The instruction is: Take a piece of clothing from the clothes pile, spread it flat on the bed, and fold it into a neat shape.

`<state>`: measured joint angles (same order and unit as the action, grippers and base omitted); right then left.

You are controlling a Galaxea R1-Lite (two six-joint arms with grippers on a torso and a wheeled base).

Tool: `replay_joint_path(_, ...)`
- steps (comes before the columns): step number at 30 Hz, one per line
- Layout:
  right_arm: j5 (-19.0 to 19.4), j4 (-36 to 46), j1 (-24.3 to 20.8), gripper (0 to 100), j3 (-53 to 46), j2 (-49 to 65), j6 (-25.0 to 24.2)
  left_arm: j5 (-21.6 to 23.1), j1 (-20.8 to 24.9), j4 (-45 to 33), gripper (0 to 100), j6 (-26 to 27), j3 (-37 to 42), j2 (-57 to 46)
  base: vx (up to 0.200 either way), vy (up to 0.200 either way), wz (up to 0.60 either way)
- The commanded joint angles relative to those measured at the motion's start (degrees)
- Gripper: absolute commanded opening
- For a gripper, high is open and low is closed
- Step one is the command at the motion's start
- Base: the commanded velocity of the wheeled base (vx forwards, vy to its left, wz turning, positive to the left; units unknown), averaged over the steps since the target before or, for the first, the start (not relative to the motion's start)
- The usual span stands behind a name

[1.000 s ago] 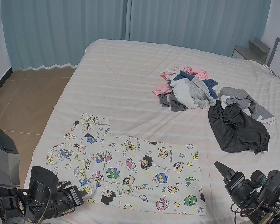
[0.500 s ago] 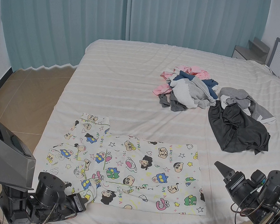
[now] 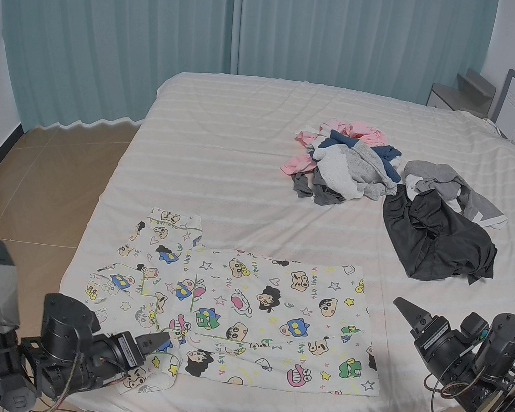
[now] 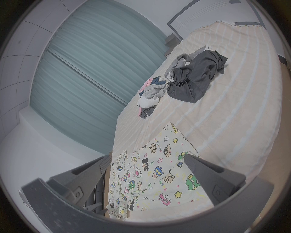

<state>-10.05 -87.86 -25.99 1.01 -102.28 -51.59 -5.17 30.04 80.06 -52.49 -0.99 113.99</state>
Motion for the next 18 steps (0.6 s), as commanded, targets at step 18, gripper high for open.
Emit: replay_joint_path(18,0.03,-0.03,-0.03,100,-1.01,-0.20,0.00,18.44,-22.48,-17.92,100,16.90,0.28,-5.10,0.000,0.000,0.00)
